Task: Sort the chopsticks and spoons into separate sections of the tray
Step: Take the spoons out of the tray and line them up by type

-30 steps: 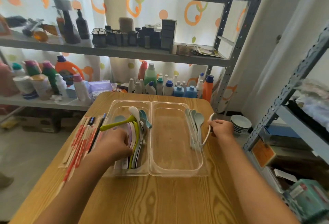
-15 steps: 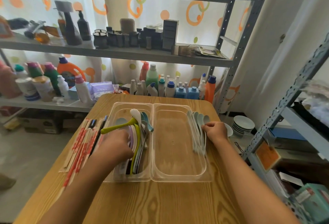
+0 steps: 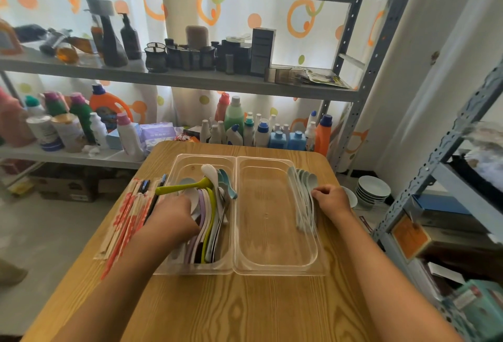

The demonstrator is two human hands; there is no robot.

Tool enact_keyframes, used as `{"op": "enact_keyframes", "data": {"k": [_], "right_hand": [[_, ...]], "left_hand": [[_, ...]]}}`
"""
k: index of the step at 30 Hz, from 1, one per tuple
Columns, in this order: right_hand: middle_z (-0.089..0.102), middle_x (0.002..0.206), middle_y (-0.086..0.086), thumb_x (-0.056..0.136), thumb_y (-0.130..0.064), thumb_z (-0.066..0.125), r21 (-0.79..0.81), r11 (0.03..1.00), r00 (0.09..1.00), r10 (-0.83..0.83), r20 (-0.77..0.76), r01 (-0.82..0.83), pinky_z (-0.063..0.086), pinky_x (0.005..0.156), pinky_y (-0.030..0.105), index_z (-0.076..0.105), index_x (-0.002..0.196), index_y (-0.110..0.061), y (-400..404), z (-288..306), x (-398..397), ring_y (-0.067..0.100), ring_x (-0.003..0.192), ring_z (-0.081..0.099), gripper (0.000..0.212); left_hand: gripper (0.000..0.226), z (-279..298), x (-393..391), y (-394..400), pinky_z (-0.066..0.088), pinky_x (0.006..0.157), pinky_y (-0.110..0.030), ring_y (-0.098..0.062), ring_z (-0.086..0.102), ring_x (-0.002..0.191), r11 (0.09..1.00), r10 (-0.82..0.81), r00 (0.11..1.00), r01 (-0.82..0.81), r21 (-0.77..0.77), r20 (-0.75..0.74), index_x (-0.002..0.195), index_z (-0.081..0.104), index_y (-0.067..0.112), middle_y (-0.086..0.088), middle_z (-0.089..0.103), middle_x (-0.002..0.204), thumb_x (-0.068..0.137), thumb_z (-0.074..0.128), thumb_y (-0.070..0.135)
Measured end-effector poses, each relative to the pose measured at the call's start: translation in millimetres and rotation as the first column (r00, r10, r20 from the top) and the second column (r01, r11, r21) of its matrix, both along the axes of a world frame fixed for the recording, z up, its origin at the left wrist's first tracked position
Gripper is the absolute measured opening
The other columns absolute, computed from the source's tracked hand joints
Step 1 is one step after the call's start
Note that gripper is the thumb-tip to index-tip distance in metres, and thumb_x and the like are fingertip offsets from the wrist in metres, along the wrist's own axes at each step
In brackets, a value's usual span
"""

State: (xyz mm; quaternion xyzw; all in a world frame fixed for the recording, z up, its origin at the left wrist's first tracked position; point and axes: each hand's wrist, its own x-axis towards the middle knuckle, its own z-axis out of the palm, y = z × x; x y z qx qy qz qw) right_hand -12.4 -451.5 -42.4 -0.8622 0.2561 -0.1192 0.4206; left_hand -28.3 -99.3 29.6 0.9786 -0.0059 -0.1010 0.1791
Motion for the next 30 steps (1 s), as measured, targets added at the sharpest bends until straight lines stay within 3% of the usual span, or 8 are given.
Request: {"op": "enact_keyframes", "data": {"k": [6, 10, 12, 15, 19, 22, 25, 30], "right_hand": [[0.063, 0.077, 0.005, 0.093, -0.023, 0.063, -0.021, 0.999, 0.995, -0.037, -0.095, 0.036, 0.042, 0.070, 0.031, 0.069, 0.084, -0.008, 2, 14, -1, 0.022, 0.079, 0.058, 0.019], [0.058, 0.078, 0.010, 0.094, -0.029, 0.057, -0.032, 0.997, 0.988, -0.072, -0.139, 0.069, 0.042, 0.063, 0.032, 0.059, 0.081, -0.008, 19, 39, 6, 0.025, 0.073, 0.055, 0.025], [0.053, 0.069, 0.006, 0.095, -0.028, 0.057, -0.079, 0.995, 0.993, -0.068, -0.099, 0.060, 0.035, 0.053, 0.028, 0.056, 0.075, -0.010, 33, 54, 6, 0.020, 0.062, 0.049, 0.027], [0.056, 0.068, 0.009, 0.095, -0.019, 0.055, -0.121, 0.992, 0.999, -0.024, 0.035, 0.028, 0.041, 0.056, 0.029, 0.060, 0.074, -0.008, 59, 73, 3, 0.022, 0.062, 0.052, 0.025], [0.068, 0.085, 0.005, 0.097, -0.014, 0.057, -0.121, 0.985, 0.974, 0.146, 0.173, -0.126, 0.045, 0.059, 0.018, 0.073, 0.097, -0.009, 106, 92, -5, 0.014, 0.075, 0.060, 0.017], [0.066, 0.088, -0.001, 0.097, -0.016, 0.059, -0.068, 0.947, 0.921, 0.321, 0.222, -0.314, 0.044, 0.063, 0.016, 0.072, 0.106, -0.007, 144, 105, -17, 0.009, 0.077, 0.060, 0.018], [0.069, 0.084, 0.003, 0.097, -0.022, 0.060, 0.016, 0.889, 0.859, 0.436, 0.267, -0.457, 0.048, 0.055, 0.018, 0.069, 0.103, -0.007, 178, 112, -27, 0.011, 0.066, 0.064, 0.018], [0.072, 0.080, 0.006, 0.091, -0.026, 0.069, 0.249, 0.855, 0.861, 0.351, 0.369, -0.455, 0.056, 0.051, 0.023, 0.067, 0.102, -0.007, 203, 113, -31, 0.014, 0.062, 0.071, 0.022]], "left_hand": [[0.023, 8, 1, 17, 0.059, 0.074, -0.031, -0.016, 0.064, 0.080, 0.998, 0.034, 0.992, -0.040, -0.046, -0.118, 0.092, 0.056, 0.017, -0.004, 0.063, 0.089, 0.078, 0.074, 0.014], [0.019, 23, -1, 26, 0.055, 0.061, -0.025, -0.017, 0.063, 0.078, 0.996, 0.045, 0.992, -0.053, -0.064, -0.119, 0.091, 0.057, 0.015, -0.006, 0.063, 0.088, 0.081, 0.073, 0.018], [0.016, 29, -4, 30, 0.053, 0.057, -0.025, -0.017, 0.064, 0.077, 0.994, 0.057, 0.993, -0.067, -0.092, -0.101, 0.090, 0.059, 0.013, -0.007, 0.063, 0.087, 0.082, 0.072, 0.017], [0.009, 38, -12, 33, 0.053, 0.060, -0.028, -0.019, 0.063, 0.076, 0.990, 0.061, 0.997, -0.065, -0.122, -0.037, 0.084, 0.061, 0.013, -0.008, 0.064, 0.083, 0.082, 0.070, 0.015], [0.008, 57, -24, 36, 0.054, 0.064, -0.034, -0.023, 0.063, 0.073, 0.982, 0.099, 0.992, -0.085, -0.167, 0.079, 0.079, 0.064, 0.010, -0.011, 0.064, 0.079, 0.085, 0.067, 0.014], [0.010, 67, -33, 33, 0.048, 0.058, -0.030, -0.021, 0.060, 0.069, 0.975, 0.075, 0.985, -0.040, -0.218, 0.158, 0.080, 0.065, 0.011, -0.010, 0.064, 0.076, 0.087, 0.067, 0.018], [0.008, 67, -43, 21, 0.048, 0.060, -0.028, -0.017, 0.061, 0.072, 0.949, 0.035, 0.980, 0.028, -0.313, 0.194, 0.087, 0.064, 0.014, -0.006, 0.064, 0.080, 0.090, 0.065, 0.021], [0.005, 51, -53, -2, 0.045, 0.060, -0.025, -0.009, 0.057, 0.073, 0.933, -0.015, 0.935, 0.140, -0.332, 0.353, 0.093, 0.060, 0.020, 0.003, 0.061, 0.081, 0.092, 0.063, 0.024]]}}
